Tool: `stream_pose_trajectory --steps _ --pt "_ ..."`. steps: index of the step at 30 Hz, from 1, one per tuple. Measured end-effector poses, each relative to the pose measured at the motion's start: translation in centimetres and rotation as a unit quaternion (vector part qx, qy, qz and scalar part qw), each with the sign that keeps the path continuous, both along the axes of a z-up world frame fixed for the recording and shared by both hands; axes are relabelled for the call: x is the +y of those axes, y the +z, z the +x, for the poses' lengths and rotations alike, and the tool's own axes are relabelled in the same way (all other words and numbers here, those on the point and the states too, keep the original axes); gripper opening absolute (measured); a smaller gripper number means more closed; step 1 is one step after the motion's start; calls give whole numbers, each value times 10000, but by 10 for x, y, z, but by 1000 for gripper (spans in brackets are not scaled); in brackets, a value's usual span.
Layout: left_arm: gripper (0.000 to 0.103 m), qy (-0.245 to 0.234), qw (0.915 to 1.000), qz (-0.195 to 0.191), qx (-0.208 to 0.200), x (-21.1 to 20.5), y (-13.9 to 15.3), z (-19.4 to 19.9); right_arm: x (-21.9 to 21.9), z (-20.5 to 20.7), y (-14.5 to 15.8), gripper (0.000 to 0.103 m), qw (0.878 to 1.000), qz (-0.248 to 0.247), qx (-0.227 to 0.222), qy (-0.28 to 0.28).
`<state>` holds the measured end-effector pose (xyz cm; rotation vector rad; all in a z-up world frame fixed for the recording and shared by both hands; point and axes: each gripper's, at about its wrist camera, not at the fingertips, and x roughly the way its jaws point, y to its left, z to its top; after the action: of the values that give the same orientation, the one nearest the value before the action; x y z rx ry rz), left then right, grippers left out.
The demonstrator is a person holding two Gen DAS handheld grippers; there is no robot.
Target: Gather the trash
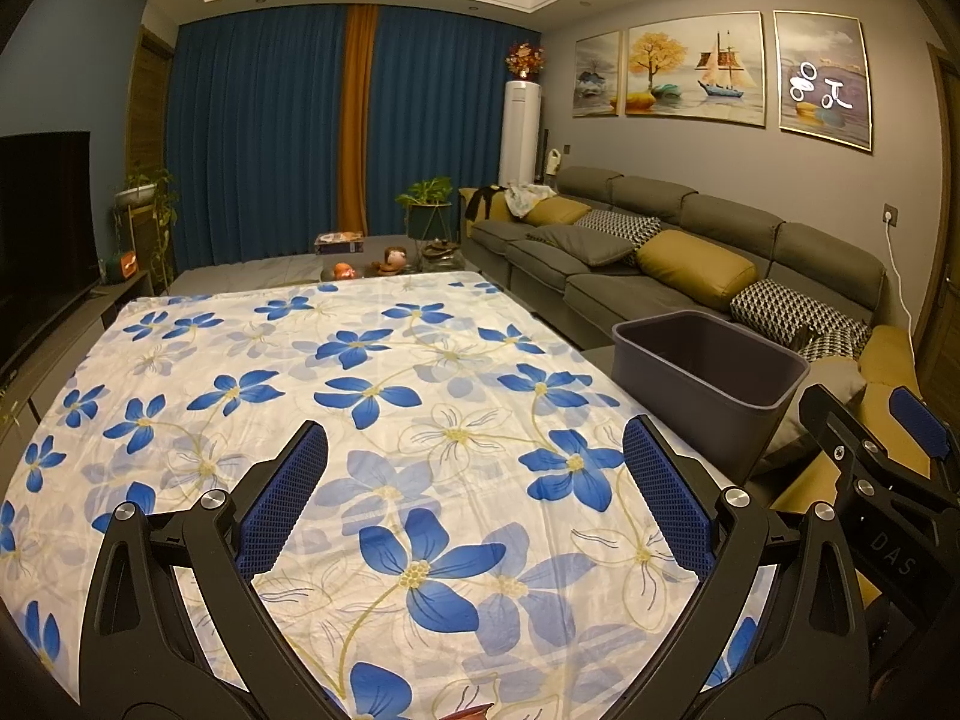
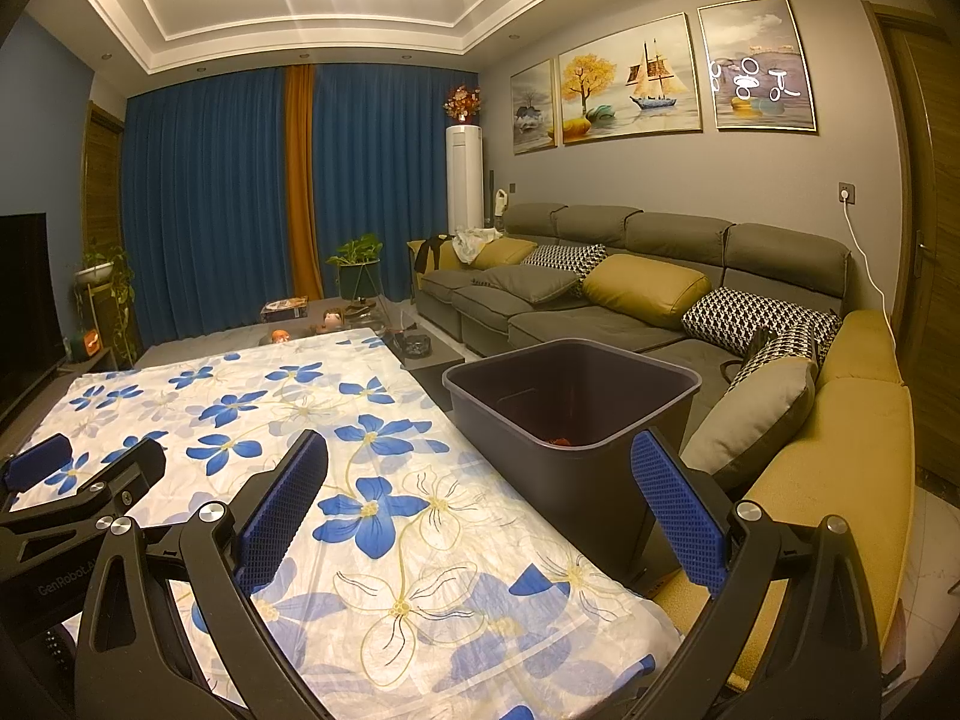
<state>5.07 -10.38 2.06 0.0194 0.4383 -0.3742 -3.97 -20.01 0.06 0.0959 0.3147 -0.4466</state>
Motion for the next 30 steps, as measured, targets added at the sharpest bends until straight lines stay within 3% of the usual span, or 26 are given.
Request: stream_pose_trajectory --steps 9,15,30 --pt "97 24 10000 -24 -28 1 -1 -4 0 0 0 98 10000 5 0 1" --pt "88 1 10000 11 -66 3 -2 -6 0 -2 -1 98 10000 -1 -6 10" --pt "88 16 10000 -11 -61 4 2 -4 1 -2 -1 98 10000 -7 -17 20"
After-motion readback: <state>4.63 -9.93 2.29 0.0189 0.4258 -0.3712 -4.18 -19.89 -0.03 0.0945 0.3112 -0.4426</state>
